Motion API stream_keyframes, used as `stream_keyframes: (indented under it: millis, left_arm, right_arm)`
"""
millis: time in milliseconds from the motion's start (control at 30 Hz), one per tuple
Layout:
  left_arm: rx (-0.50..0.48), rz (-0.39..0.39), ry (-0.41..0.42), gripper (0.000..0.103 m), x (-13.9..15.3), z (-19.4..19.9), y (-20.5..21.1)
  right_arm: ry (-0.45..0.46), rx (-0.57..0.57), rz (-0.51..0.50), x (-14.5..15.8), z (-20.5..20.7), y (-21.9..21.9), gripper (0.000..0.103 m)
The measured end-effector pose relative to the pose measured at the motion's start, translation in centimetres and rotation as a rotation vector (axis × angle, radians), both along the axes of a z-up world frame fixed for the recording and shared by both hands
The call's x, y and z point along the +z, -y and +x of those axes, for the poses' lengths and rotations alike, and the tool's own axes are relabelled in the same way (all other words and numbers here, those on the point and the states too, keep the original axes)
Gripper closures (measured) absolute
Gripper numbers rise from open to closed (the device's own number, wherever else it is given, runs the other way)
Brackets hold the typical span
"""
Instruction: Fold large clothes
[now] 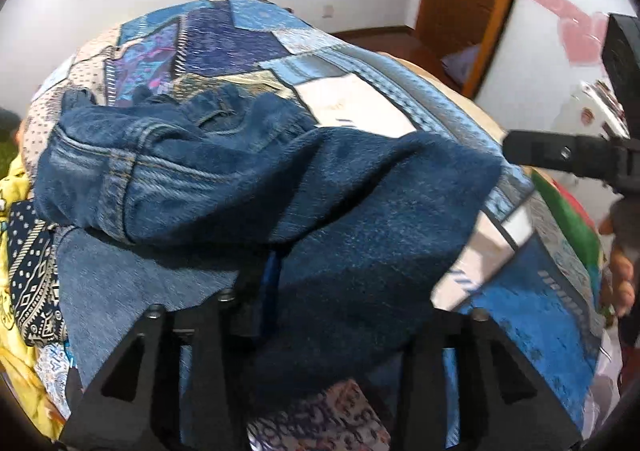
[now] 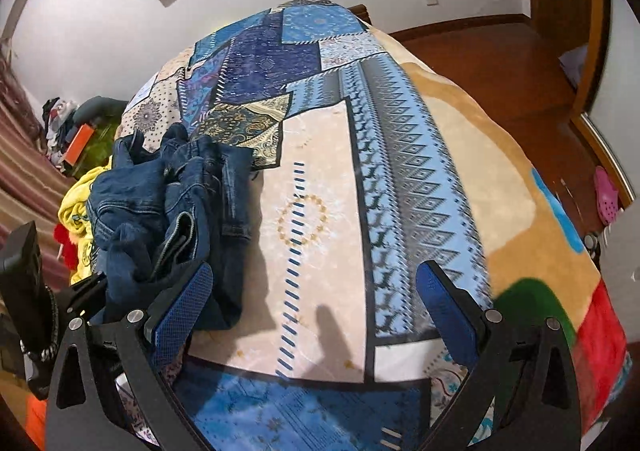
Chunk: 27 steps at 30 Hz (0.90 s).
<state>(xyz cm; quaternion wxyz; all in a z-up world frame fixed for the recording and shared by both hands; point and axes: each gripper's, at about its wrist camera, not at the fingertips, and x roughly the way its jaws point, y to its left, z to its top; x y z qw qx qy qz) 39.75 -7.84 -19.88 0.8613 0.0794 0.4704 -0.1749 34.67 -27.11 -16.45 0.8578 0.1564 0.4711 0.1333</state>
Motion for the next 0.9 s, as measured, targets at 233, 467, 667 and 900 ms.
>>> stream_keyframes:
  millis: [233, 467, 667, 900]
  left_arm:
    - [-0.022, 0.001, -0.005, 0.043, 1.3, -2.4, 0.4]
    - [0.038, -0.113, 0.010, 0.025, 5.0, -5.2, -4.2]
    - [0.214, -0.123, 0.098, 0.014, 7.5, -5.4, -11.2]
    - [0.385, -0.112, 0.059, 0.013, 5.5, -2.7, -17.5]
  right_arm:
    - [0.052, 0.029, -0.034, 2.1, -1.4, -0.6, 0.002]
    - [0.142, 0.096, -0.080, 5.4, -2.8, -3.0, 0.002]
    - [0.178, 0.194, -0.135, 5.9, -2.8, -7.3, 0.002]
    - [0.216, 0.287, -0.200, 5.4, -1.6, -12.8, 0.002]
